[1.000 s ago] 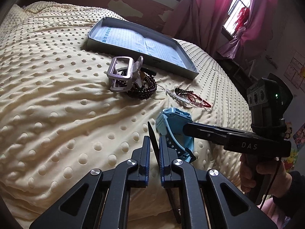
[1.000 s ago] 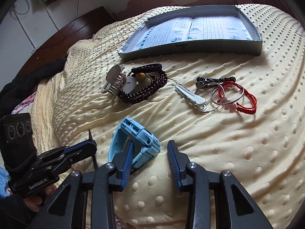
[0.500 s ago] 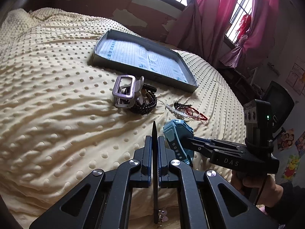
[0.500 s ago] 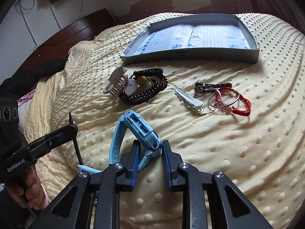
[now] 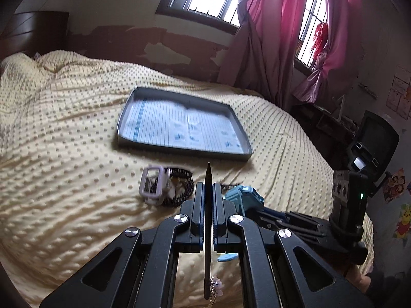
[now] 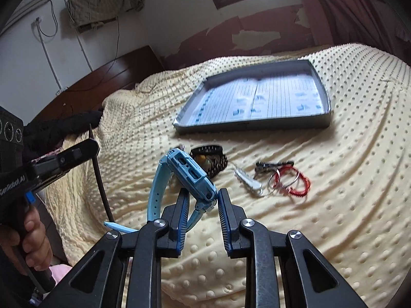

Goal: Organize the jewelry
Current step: 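Carry the watch and hairpin into the grey tray with both tools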

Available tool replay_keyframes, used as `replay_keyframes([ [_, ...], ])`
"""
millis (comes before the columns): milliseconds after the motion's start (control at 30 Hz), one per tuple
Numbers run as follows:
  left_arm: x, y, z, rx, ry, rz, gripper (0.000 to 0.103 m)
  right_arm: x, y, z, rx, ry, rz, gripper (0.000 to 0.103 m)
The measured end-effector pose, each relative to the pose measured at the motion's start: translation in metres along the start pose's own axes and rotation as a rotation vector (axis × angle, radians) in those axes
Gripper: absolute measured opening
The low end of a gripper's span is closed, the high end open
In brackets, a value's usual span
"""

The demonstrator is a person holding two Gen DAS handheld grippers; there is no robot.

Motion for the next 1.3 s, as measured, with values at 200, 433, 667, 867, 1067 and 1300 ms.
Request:
replay_keyframes([
  [200,0.037,-0.006,-0.003,0.009,-0.042,-0.013,0.003,0.024,-0.007,0.008,-0.011,-0.041,-0.012,0.021],
  [433,0.086,0.005,-0.028,0.019,-0.066,0.016,0.003,0.072,-0.017,-0.003,-0.043,-0.066,-0.004,0.021],
  [667,0.145,0.020,-0.062,0.060,-0.125,0.024,0.003,0.143,-0.036,-0.024,-0.094,-0.128,-0.005,0.021],
  [867,0.196,0.029,-0.086,0.099,-0.216,0.001,0.003,0.198,-0.059,-0.046,-0.144,-0.182,-0.019,0.021],
  [1067,0.221,0.046,-0.115,0.160,-0.296,-0.017,0.003,0.205,-0.079,-0.095,-0.180,-0.145,-0.018,0.021],
  [1300,0.202,0.080,-0.160,0.200,-0.227,0.004,0.003,0.169,-0.098,-0.160,-0.199,-0.010,-0.032,0.021],
])
Point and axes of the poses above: each gripper's, at about its wrist camera, not at the fingertips, and z roughly against the way its jaws point, y to its left, x to its top, the point moved 3 cm from there along -z, roughly the way its jaws point, and after that the axes turned 2 degrees about -y, right-handed, at the moved point
